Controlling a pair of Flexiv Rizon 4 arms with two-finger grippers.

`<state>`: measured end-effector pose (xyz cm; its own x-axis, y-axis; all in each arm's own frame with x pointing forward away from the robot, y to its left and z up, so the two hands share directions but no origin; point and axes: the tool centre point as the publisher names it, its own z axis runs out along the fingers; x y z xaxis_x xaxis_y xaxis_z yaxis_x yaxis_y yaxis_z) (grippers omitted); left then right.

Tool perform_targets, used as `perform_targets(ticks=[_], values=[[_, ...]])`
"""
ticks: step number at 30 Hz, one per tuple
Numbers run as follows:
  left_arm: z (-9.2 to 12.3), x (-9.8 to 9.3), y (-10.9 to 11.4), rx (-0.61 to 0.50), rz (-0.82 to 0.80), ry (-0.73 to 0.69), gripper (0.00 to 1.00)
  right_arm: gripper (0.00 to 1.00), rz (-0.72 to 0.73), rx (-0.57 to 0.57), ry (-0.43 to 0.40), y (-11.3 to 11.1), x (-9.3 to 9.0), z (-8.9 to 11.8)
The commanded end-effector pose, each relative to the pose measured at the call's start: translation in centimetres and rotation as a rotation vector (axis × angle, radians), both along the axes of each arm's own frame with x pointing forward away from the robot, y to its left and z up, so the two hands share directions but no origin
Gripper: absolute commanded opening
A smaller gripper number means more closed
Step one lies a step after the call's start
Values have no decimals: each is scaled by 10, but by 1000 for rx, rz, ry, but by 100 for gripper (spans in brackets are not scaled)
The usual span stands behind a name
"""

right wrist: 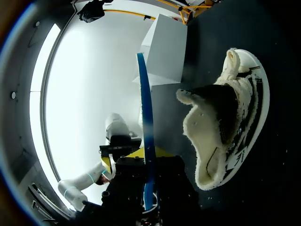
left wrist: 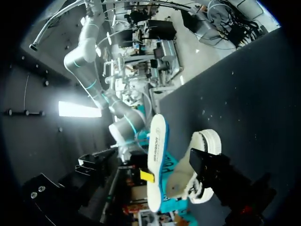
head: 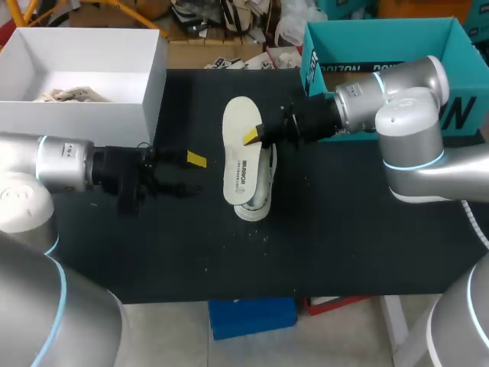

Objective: Take the shoe out of the shoebox, open the shoe tongue, remove and reinsert the insole, then place the shoe into the shoebox

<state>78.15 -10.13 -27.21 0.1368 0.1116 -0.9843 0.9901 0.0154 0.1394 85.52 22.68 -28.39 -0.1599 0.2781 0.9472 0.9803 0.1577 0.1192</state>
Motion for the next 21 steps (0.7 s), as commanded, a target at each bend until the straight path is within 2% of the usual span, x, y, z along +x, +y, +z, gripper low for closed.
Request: perform_targets(ticks=[1, 10, 21], values=[[-9, 4, -5, -247, 18, -29, 100, 0, -2, -1, 0, 2, 0, -1], [-8, 31, -19, -269, 51, -50, 100, 0, -2, -1, 0, 2, 0, -1], [-2, 53, -54, -227, 51, -85, 65, 0, -2, -1, 0, 2, 0, -1]])
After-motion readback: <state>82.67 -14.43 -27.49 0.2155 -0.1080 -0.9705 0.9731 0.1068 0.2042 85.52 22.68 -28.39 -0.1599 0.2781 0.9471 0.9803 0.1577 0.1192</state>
